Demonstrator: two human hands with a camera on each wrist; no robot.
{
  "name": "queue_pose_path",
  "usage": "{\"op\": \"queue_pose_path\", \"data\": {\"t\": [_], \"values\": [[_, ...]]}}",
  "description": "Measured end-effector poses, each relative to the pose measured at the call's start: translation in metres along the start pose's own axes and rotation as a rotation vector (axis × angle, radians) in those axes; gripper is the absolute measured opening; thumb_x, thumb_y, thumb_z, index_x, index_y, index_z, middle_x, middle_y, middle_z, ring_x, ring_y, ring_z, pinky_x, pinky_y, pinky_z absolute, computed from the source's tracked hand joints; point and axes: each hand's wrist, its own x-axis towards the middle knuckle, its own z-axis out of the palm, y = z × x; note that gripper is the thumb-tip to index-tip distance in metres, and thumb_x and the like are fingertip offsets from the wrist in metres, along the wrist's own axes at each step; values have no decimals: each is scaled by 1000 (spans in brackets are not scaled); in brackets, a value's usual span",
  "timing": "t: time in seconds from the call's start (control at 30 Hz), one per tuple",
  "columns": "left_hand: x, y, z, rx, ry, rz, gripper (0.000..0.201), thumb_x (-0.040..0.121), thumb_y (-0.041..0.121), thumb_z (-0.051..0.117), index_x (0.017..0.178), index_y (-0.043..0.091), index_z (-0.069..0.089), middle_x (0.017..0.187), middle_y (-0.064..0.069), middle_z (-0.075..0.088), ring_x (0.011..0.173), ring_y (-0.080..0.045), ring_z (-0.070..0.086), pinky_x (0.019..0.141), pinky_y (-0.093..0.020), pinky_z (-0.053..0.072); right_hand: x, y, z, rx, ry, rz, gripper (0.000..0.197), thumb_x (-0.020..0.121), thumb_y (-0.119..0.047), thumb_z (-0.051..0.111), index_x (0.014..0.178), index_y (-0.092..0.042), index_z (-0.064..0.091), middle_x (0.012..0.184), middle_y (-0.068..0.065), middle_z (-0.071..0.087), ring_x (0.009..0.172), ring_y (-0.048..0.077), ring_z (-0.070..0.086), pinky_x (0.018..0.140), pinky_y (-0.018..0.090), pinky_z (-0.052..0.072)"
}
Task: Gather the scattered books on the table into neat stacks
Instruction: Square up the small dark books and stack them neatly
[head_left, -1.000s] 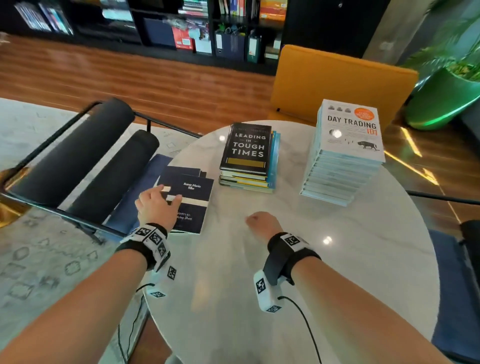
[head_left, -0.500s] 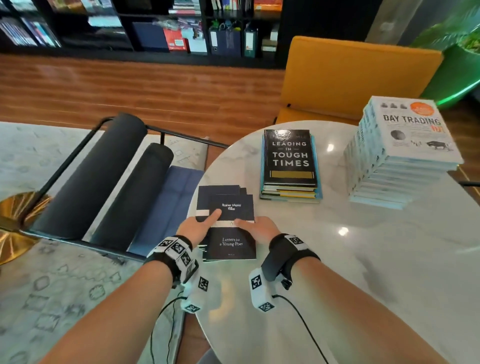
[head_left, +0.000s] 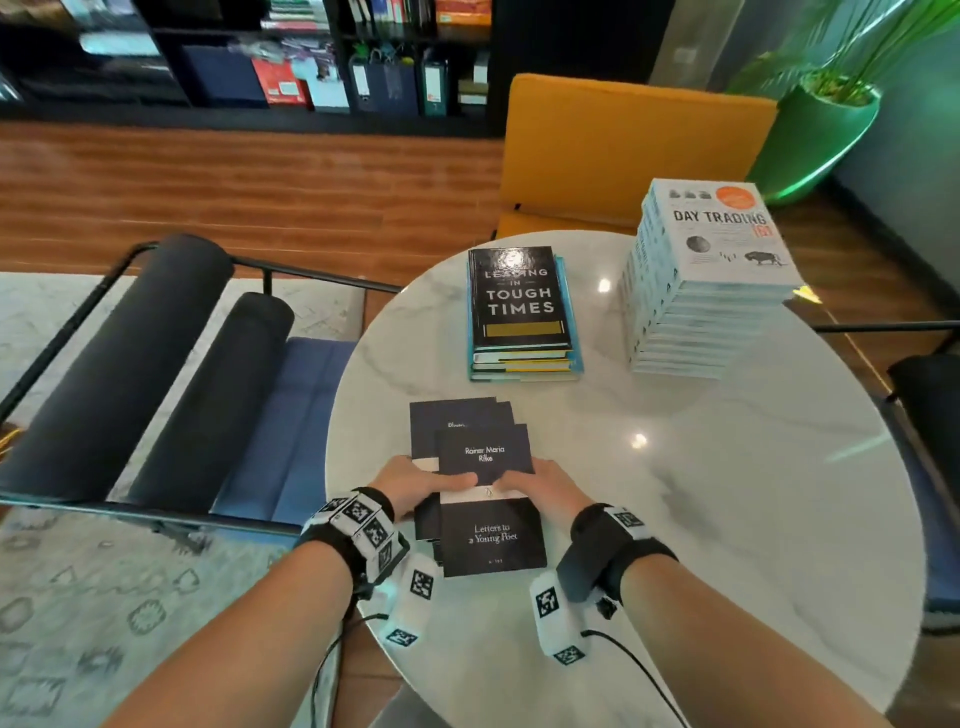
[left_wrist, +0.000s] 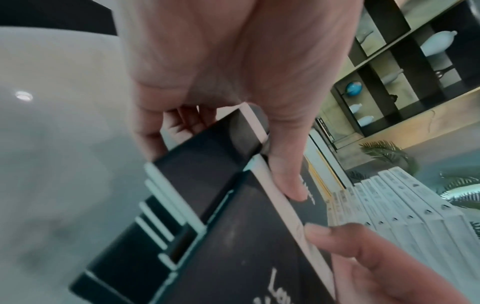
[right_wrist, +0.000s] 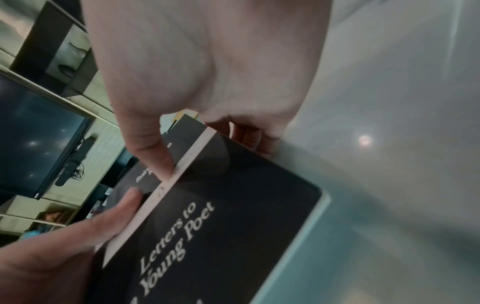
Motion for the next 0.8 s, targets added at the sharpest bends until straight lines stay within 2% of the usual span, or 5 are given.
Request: {"op": "queue_pose_path", "data": {"t": [0.2,0.3,0.43,0.57,0.8], "values": [[-19,21,49,150,91,198,102,56,13,93,134,11,27,120,-4,53,116,-22,53,105,-42,42,-34,10,-33,153,95,-40,60,76,-5,69,126,-10,36,106,7,57,96,20,60,82,35,51],[-35,39,78,121,55,419,101,63,1,87,139,17,23,114,4,55,109,-15,55,104,-40,43,-52,-1,-59,207,165,-175,59,81,5,65,125,-16,32,104,4,57,88,14,62,62,24,52],[-39,53,108,38,75,634,102,61,-5,85,142,19,28,114,5,59,109,-10,58,98,-34,49,-57,-6,-88,110,243,-397,69,78,6,70,127,-17,29,118,6,56,108,16,59,94,35,51],[-40,58,132,-10,52,736,115,65,-13,79,149,32,15,130,-4,49,116,-12,55,91,-16,50,-63,-3,-101,63,295,-498,88,79,5,71,141,-27,18,124,0,54,116,11,55,91,15,48],[-36,53,141,580,245,795,83,86,19,70,152,31,20,158,-3,20,145,-16,20,108,-16,12,-69,-15,-103,-328,338,-574,83,89,-7,62,150,-41,16,154,-3,23,138,13,34,102,12,29]]}}
